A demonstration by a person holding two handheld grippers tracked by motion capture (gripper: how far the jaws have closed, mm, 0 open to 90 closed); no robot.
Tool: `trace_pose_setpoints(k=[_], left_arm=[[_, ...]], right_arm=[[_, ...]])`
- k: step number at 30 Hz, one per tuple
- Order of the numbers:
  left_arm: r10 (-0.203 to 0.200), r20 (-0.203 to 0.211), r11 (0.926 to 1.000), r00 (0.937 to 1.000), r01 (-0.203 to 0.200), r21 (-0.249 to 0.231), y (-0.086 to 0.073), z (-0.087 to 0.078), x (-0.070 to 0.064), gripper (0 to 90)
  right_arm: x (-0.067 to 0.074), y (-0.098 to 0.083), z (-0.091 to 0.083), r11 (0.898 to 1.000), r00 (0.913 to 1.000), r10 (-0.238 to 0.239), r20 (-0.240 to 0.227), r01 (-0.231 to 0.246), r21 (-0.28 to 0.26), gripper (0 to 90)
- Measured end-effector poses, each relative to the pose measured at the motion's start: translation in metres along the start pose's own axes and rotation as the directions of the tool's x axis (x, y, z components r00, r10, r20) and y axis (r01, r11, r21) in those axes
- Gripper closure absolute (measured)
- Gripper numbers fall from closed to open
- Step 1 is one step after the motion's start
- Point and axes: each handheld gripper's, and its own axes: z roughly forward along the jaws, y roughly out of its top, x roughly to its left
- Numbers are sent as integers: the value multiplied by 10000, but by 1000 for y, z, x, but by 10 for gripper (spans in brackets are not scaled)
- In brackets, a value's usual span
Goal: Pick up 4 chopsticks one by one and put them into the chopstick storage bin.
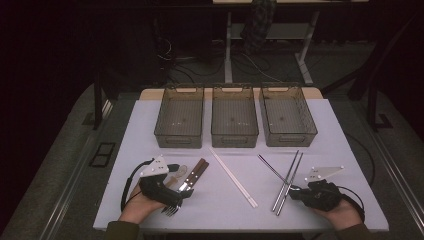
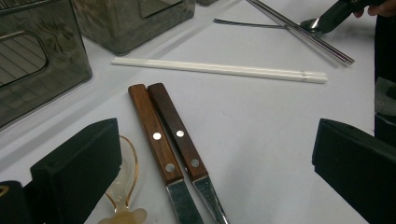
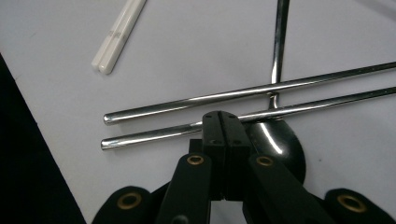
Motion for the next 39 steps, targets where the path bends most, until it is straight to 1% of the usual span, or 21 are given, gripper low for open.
trace_pose_setpoints(k=[1, 4, 6, 10, 18, 26, 39], left_arm=[[-14, 4, 10000, 10000, 14, -4, 0, 0, 0, 1], [14, 21, 10000, 10000, -14, 50, 0, 0, 0, 1], [13, 26, 10000, 10000, -13, 51, 0, 1, 0, 1], [23, 20, 10000, 10000, -23, 52, 0, 1, 0, 1], [32, 29, 10000, 10000, -32, 66, 0, 1, 0, 1], [39, 56, 10000, 10000, -39, 75, 0, 1, 0, 1], [54, 78, 9999, 10000, -55, 89, 0, 2, -1, 2]], right_arm=[[0, 0, 0, 10000, 10000, 0, 0, 0, 0, 896], [3, -1, 3, 9996, 9999, -109, 49, 108, 259, 896], [3, -2, 4, 9994, 9998, -169, 54, 168, 293, 896], [4, -2, 6, 9976, 9993, -305, 236, 289, 624, 896], [4, -2, 5, 9967, 9981, -414, 446, 382, 713, 896], [0, -3, 4, 9965, 9963, -473, 722, 421, 724, 896], [-11, -4, 1, 9974, 9932, -267, 1132, 189, 695, 896]])
